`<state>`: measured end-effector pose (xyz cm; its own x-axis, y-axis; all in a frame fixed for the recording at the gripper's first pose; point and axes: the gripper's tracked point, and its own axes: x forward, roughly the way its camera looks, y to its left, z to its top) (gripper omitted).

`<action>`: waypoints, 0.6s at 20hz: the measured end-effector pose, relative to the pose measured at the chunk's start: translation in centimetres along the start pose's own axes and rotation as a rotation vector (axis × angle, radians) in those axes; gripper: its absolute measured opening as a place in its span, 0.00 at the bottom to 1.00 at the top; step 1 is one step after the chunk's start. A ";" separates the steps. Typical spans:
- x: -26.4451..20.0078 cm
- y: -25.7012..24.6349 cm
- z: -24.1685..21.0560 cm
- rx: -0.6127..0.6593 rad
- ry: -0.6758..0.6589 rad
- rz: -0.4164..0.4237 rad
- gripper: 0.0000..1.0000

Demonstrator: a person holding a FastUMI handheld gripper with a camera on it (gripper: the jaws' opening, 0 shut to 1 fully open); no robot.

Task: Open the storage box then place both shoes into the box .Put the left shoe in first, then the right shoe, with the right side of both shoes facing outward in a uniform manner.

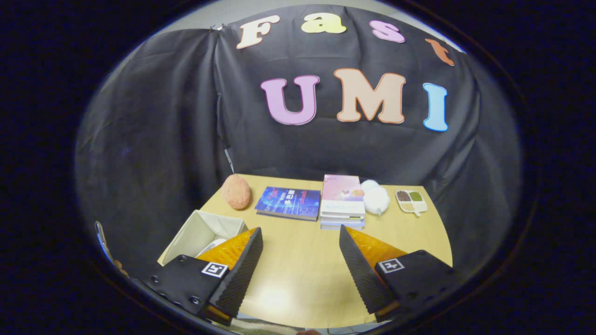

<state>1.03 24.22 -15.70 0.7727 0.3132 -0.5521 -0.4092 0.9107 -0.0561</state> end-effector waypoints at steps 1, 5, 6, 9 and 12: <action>-0.4 -0.3 1.2 0.009 -0.031 -0.004 1.00; -2.2 -1.4 5.7 0.021 -0.153 -0.039 1.00; -2.8 -1.2 6.8 0.027 -0.181 -0.028 1.00; -4.4 -0.6 9.7 0.044 -0.252 0.018 1.00; -5.9 -1.0 11.6 0.059 -0.303 0.021 1.00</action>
<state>2.53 24.58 -2.78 0.8775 0.3904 -0.2785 -0.4048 0.9144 0.0062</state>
